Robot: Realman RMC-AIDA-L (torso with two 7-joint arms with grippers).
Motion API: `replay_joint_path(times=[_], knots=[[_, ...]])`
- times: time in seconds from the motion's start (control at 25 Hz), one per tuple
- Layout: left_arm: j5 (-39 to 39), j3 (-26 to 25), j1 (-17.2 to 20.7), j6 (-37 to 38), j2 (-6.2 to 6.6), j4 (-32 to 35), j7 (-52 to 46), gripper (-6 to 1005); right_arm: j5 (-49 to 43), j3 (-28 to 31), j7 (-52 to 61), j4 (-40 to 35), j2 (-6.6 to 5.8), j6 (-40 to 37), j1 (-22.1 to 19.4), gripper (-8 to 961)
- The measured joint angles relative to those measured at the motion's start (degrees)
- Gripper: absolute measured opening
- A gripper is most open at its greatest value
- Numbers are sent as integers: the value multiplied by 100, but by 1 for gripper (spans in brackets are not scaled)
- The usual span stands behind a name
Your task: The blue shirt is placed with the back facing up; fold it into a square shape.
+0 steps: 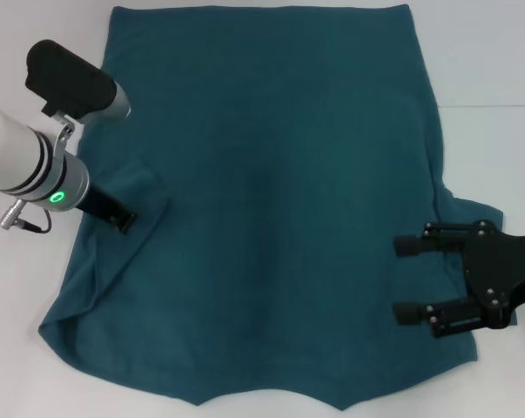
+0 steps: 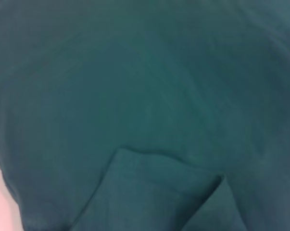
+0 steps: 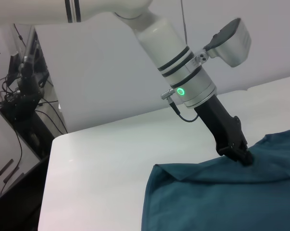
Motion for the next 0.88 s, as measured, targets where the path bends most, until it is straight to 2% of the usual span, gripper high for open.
replay_joint_path(times=[0.16,0.24,0.44,0.52,0.64,0.72,0.84,0.88], knots=[[-25,-61,-3,366,-67,266,-74,51,1,9,-2,0,0,-8,-11,941],[-22,-96,-29,666,-168,494,-114,52,5,4,-3,0,0,-9,-17,941],[14,-32,119,577,-281,898,-186,56,9,-15,-3,-1,0,-12,-31,941],[15,-24,157,447,-246,923,-283,57,9,-17,-3,-2,0,-15,-42,941],[16,-15,114,258,-13,641,-607,59,10,-29,-3,-3,0,-28,-56,941],[17,-15,96,154,82,464,-718,60,10,-32,-3,-3,0,-33,-63,942],[17,-7,126,88,110,371,-707,62,10,-19,-3,-2,0,-34,-68,942],[17,13,134,47,111,332,-677,102,10,-18,-3,-2,0,-32,-66,942]])
